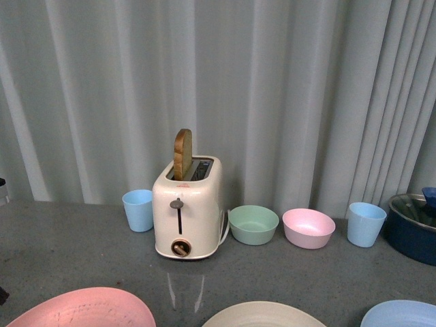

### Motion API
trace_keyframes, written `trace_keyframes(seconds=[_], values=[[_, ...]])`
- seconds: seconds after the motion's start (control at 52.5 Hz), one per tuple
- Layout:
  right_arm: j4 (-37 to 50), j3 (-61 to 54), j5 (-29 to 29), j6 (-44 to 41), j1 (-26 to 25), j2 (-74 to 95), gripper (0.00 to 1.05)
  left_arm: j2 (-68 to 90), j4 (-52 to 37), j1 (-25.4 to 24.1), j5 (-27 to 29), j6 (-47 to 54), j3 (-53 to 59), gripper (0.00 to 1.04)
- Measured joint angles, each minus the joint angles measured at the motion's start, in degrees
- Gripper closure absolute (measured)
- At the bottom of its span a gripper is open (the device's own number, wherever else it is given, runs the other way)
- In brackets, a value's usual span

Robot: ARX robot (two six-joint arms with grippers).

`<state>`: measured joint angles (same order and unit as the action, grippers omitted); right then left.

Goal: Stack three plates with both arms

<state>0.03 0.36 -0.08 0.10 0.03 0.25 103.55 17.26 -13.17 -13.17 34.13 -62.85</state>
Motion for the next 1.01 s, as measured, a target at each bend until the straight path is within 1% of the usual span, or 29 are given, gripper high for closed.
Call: trace_keyframes(seconds=[0.133, 0.286, 0.552, 1.009], values=[[0.00, 0.00, -0.02, 0.00, 0.00, 0.00, 0.07, 4.50, 1.62, -1.16, 1.25, 2.08, -3.54, 0.07], [0.00, 0.00, 0.00, 0.00, 0.00, 0.00, 0.07, 10.38, 3.28, -2.80, 2.36, 2.12, -6.91, 0.07], [0.00, 0.00, 0.00, 0.00, 0.00, 0.00, 0.07, 16.72, 7.30, -3.78, 2.27, -1.25, -11.87, 0.07], [0.00, 0.00, 0.00, 0.00, 0.00, 0.00, 0.07, 21.70, 4.72, -2.62, 4.15, -3.69, -12.48, 0.07]])
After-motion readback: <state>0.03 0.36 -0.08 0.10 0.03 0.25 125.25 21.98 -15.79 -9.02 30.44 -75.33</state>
